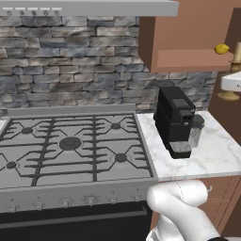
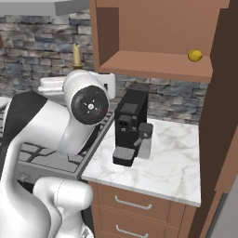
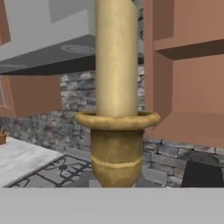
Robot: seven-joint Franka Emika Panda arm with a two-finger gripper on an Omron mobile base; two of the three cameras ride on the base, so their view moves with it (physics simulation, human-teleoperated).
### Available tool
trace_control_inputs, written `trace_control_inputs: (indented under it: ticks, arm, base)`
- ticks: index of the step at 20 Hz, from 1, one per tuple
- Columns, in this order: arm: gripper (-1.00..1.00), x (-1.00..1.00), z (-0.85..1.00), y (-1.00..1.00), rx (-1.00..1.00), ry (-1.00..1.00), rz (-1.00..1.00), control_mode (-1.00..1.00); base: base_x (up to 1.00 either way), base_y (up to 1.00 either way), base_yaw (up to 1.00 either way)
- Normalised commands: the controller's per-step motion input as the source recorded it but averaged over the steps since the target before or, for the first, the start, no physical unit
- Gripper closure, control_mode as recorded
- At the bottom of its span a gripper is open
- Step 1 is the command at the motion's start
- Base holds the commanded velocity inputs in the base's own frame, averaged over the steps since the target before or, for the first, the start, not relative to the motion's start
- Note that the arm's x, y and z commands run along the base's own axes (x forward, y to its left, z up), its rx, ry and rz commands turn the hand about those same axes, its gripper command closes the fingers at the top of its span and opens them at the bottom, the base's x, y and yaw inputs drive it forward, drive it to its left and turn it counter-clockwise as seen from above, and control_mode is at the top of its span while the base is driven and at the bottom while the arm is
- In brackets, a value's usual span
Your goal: Pick the candle and candle from the dining table and place them in the open cabinet. Close the cabinet after placing the objects.
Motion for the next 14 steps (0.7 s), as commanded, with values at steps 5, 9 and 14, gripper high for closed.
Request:
trace_control_inputs:
  ticks: [5,9,14]
  arm:
    - [1.0,0.3,0.04,0.0,0.0,-0.11,-0.04,-1.0]
    - [1.0,0.36,0.0,0.0,0.0,-0.01,-0.08,-1.0]
    - [1.0,0.39,0.0,0.0,0.0,0.0,-0.05,-1.0]
  base:
    - [0.0,0.0,0.0]
    - [0.0,0.0,0.0]
    - [0.0,0.0,0.0]
